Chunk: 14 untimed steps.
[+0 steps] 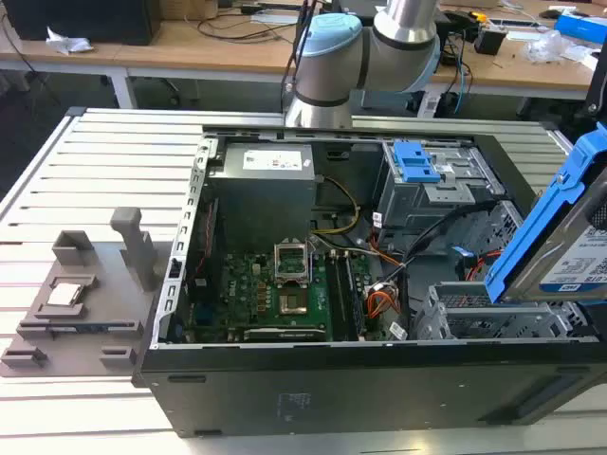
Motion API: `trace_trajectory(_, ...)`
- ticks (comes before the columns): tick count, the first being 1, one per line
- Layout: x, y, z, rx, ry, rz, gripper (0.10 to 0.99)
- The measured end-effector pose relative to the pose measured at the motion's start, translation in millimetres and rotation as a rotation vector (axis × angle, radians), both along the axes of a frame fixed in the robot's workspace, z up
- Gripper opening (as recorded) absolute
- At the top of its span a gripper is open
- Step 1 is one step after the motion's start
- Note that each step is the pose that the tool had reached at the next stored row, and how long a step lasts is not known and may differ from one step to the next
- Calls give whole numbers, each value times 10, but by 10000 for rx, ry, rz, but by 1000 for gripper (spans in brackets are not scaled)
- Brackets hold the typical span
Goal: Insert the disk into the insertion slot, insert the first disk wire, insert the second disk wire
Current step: 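Insert the disk into the insertion slot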
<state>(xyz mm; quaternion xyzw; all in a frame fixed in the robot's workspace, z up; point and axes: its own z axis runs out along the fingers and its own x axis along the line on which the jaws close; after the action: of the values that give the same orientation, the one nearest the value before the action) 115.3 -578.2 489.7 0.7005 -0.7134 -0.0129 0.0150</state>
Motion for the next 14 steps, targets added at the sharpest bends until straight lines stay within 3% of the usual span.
trace_trajectory(9, 0, 0, -178, 0, 0, 0, 361)
trace_trajectory(14, 0, 0, -234, 0, 0, 0, 361)
